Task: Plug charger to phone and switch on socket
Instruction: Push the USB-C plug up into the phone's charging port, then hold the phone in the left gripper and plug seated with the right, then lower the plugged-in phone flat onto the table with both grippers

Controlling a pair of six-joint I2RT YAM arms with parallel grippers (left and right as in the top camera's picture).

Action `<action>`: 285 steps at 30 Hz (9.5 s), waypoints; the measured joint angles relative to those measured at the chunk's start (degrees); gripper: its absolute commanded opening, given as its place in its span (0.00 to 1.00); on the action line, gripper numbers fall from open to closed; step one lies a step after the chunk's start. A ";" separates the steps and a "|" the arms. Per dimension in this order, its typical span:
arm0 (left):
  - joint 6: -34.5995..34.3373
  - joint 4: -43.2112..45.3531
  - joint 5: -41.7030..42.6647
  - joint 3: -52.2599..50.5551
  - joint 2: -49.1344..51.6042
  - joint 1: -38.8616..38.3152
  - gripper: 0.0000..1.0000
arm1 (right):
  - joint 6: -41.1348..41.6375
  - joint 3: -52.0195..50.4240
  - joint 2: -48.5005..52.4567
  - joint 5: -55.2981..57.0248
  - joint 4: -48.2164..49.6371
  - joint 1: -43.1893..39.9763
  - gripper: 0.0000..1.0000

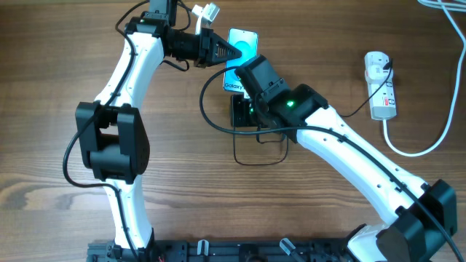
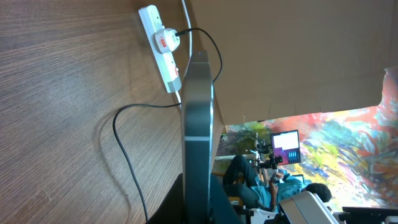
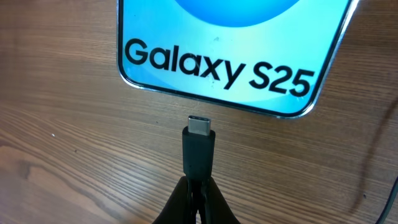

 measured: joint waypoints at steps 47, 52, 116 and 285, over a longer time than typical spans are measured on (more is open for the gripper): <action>0.11 -0.22 -1.60 0.00 0.00 0.02 0.04 | -0.02 0.00 1.49 1.73 1.25 0.02 0.04; 0.11 -0.24 -1.77 0.00 0.00 0.02 0.04 | -0.02 0.00 1.49 1.75 1.27 0.02 0.04; -0.07 0.90 -3.45 0.00 0.00 0.00 0.04 | -2.08 0.00 2.62 2.99 1.70 0.02 0.04; -12.09 9.70 -35.34 -18.62 0.72 -7.02 0.21 | -4.48 5.05 2.75 -6.51 -14.03 -13.00 1.00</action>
